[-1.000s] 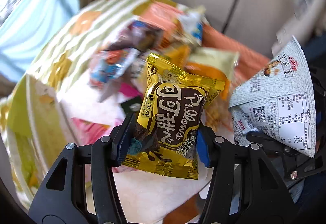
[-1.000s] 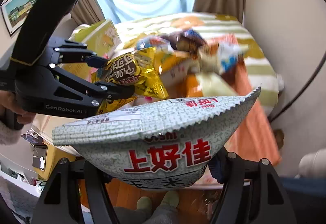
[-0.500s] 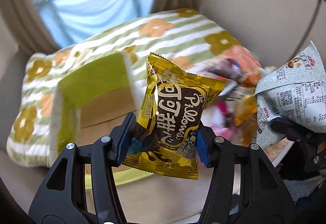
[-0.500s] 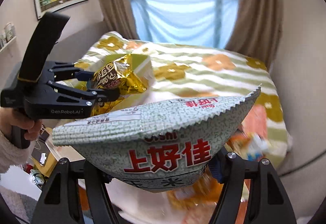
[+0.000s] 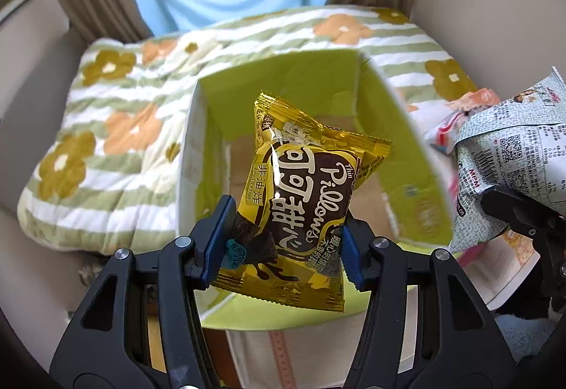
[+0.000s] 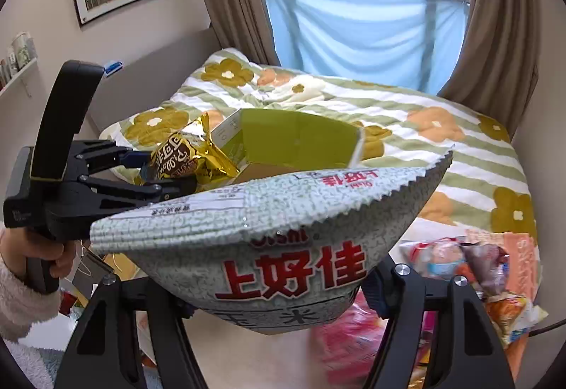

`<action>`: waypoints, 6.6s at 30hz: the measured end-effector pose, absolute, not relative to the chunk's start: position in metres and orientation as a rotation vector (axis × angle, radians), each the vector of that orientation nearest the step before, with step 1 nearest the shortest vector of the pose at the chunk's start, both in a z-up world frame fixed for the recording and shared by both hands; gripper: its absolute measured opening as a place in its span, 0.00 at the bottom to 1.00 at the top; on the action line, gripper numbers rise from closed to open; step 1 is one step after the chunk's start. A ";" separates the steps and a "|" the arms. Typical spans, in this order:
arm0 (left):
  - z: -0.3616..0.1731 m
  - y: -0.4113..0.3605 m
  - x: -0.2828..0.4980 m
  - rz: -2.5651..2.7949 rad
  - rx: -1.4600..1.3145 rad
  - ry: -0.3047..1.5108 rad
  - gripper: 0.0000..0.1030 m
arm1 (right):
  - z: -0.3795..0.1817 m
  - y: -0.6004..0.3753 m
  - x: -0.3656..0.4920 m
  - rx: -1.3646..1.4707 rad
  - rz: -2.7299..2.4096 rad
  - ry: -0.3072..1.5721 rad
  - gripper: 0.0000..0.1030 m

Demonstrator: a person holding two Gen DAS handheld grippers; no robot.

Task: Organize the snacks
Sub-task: 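Release the gold bag into the green box with the left tool while the right carries the corn bag, then lower the corn snack bag into the green box and open the right tool, then grasp the pink striped bag with the left tool while the right moves to the pile, then grasp the yellow chip bag with the right tool, then release the pink bag into the green box with the left tool while the right carries the yellow bag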

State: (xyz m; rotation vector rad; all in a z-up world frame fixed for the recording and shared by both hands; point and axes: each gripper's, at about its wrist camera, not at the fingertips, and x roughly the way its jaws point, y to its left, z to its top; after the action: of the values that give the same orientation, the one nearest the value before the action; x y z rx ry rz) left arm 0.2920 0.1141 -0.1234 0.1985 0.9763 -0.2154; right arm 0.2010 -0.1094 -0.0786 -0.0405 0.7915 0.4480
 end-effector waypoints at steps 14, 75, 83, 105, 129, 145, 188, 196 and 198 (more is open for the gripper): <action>-0.161 0.149 0.292 -0.232 0.155 1.018 1.00 | -0.112 -0.057 0.233 -0.047 0.329 0.934 0.64; -0.119 0.053 0.203 -0.409 0.128 0.888 1.00 | -0.062 -0.161 0.129 0.023 0.043 0.742 0.99; -0.133 -0.026 0.191 -0.377 0.082 0.941 1.00 | -0.074 -0.249 0.126 0.032 0.013 0.791 0.99; -0.223 -0.094 0.207 0.070 -0.395 1.115 0.99 | -0.157 -0.314 0.194 -0.142 0.299 0.989 0.99; -0.293 -0.077 0.231 0.065 -0.767 1.192 0.67 | -0.204 -0.319 0.228 -0.032 0.269 1.120 0.94; -0.273 -0.080 0.205 0.031 -0.620 1.164 0.63 | -0.224 -0.322 0.229 0.044 0.250 1.215 0.66; -0.087 0.126 0.292 -0.066 -0.233 0.837 0.63 | -0.046 -0.151 0.223 0.031 0.376 0.745 0.56; -0.118 0.174 0.350 -0.141 -0.142 0.934 0.63 | -0.062 -0.083 0.254 0.041 0.329 0.797 0.56; -0.125 0.176 0.362 -0.171 -0.123 0.954 0.63 | -0.067 -0.072 0.260 0.051 0.307 0.814 0.56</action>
State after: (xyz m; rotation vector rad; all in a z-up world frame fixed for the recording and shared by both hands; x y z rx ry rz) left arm 0.3615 0.1757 -0.1249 -0.1230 0.9535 -0.1713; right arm 0.2601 -0.0715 -0.0666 0.0510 0.8142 0.3068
